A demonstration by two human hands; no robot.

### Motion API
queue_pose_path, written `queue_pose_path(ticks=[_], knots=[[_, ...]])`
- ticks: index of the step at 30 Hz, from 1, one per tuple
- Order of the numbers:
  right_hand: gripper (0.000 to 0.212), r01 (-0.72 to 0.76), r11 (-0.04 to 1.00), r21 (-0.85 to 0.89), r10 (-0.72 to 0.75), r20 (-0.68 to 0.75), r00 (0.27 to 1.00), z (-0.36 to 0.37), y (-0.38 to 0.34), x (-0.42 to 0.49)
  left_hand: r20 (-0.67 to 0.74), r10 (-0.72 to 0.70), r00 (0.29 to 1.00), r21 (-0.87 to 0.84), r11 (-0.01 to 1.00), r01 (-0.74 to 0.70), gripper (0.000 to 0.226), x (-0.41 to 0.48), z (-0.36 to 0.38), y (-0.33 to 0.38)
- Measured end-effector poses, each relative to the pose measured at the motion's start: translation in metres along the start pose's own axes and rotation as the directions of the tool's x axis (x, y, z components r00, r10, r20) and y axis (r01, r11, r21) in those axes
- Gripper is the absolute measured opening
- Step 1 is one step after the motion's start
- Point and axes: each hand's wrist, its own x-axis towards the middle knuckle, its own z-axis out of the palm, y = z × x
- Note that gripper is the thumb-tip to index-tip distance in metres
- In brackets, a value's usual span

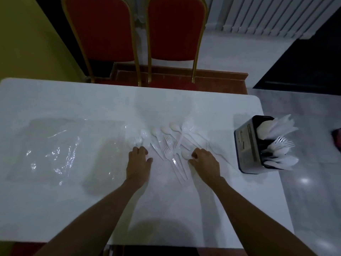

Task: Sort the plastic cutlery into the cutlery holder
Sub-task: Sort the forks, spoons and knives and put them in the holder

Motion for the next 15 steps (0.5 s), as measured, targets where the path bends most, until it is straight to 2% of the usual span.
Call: queue_pose_path(ticks=[3, 10, 15], knots=[[0.017, -0.055, 0.998, 0.012, 0.055, -0.015, 0.998, 0.010, -0.001, -0.001, 0.030, -0.037, 0.999, -0.008, 0.999, 0.037, 0.025, 0.001, 0.001, -0.010], [0.023, -0.002, 0.984, 0.176, -0.003, 0.028, 1.000, 0.020, -0.018, 0.011, -0.006, 0.031, 0.999, -0.044, 0.999, -0.031, 0.017, 0.012, 0.001, -0.015], [0.017, -0.046, 0.987, 0.153, 0.082, -0.238, 0.968, 0.006, -0.020, 0.041, -0.022, 0.031, 0.999, -0.076, 0.997, -0.033, 0.017, 0.015, 0.000, -0.014]])
